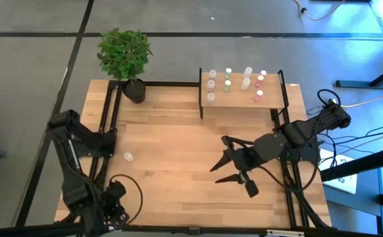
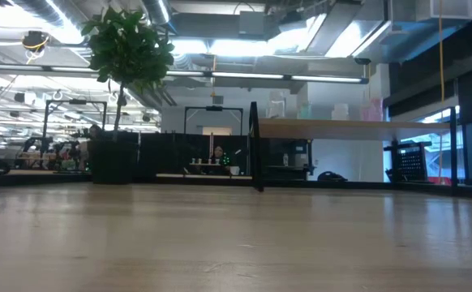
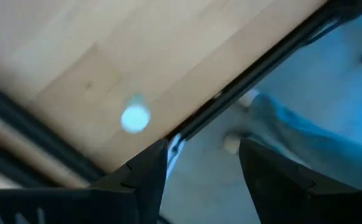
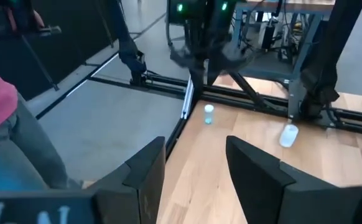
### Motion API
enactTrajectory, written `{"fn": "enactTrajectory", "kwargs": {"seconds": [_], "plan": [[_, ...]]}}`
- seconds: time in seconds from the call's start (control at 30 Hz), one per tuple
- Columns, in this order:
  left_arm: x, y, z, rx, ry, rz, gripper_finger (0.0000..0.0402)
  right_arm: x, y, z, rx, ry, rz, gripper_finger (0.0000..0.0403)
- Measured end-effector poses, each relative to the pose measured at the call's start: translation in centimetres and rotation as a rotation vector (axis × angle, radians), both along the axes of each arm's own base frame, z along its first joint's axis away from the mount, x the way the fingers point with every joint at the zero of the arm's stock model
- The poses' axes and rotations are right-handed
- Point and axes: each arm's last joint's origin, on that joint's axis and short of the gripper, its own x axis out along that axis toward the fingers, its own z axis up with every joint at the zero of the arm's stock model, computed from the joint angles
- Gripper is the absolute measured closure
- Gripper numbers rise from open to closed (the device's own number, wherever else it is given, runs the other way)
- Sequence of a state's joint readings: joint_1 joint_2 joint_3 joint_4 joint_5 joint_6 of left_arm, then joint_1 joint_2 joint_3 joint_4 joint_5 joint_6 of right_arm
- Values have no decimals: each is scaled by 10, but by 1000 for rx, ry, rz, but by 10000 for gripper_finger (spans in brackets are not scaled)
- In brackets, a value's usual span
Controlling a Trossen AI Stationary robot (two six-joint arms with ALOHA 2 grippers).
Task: Pick and place medicine bottles onto shelf by color
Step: Put the green pill bottle aligned with the other green pill bottles on the shelf
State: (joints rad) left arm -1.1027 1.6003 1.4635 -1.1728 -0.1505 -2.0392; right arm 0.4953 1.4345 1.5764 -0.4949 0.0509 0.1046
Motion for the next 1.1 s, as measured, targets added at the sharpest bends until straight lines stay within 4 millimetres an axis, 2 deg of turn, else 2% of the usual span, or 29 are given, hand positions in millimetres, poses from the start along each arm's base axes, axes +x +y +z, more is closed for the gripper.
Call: {"fn": "enactTrajectory", "kwargs": {"seconds": [0.13, 0.3, 0.43, 0.7, 1.1], "plan": [[1, -13, -19, 9, 119, -3, 208, 0, 0, 1, 3, -6, 1, 230], [2, -24, -36, 54, 159, -19, 208, 0, 0, 1, 4, -7, 0, 231], [-1, -32, -42, 41, 155, -22, 208, 1, 0, 2, 10, -16, 0, 231], [-21, -47, -42, -34, 160, 53, 208, 1, 0, 2, 30, -7, -8, 231], [-19, -56, -69, 77, 183, 16, 208, 1, 0, 2, 26, -8, -6, 231]]}}
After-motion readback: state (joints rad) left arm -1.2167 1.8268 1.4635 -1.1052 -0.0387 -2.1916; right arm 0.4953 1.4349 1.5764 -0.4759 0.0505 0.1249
